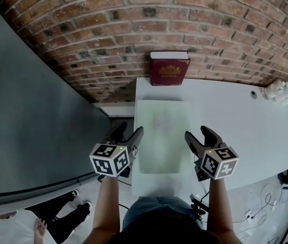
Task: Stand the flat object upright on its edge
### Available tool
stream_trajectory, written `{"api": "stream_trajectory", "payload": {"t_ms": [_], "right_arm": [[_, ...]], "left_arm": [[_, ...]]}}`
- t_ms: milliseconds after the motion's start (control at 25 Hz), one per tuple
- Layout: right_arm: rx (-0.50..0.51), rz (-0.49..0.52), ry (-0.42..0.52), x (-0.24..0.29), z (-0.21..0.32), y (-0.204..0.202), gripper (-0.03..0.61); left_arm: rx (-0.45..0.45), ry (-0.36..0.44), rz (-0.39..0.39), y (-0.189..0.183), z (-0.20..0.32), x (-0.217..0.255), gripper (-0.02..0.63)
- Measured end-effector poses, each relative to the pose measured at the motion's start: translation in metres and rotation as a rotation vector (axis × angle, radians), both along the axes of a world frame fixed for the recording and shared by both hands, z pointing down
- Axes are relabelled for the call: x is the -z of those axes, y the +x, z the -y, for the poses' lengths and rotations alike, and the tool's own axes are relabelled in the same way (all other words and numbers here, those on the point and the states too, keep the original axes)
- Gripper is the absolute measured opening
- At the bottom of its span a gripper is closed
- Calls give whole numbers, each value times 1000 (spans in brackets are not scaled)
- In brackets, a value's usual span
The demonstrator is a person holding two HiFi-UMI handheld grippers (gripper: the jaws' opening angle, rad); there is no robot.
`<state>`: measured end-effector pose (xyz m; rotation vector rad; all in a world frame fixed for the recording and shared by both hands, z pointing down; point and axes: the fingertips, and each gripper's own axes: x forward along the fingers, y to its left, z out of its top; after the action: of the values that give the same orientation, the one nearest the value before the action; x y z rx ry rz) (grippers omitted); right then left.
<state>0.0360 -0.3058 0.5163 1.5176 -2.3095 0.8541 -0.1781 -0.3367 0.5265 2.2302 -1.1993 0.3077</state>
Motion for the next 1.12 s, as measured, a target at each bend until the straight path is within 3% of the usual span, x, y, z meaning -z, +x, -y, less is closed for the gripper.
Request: {"api": "stream_trajectory", "payload": {"t_ms": [240,680,1120], "right_arm": [[15,3,-108,-37,-1,-2,298],[19,43,-282,-92,-12,-2,313],[56,59,-394,-129,-21,-4,322]], "left_arm": [[-6,-110,16,-1,-6,-36,281],[-15,-297,-31,6,-30,-89,281],[1,-387,-60,2,-37,-118,282]]}}
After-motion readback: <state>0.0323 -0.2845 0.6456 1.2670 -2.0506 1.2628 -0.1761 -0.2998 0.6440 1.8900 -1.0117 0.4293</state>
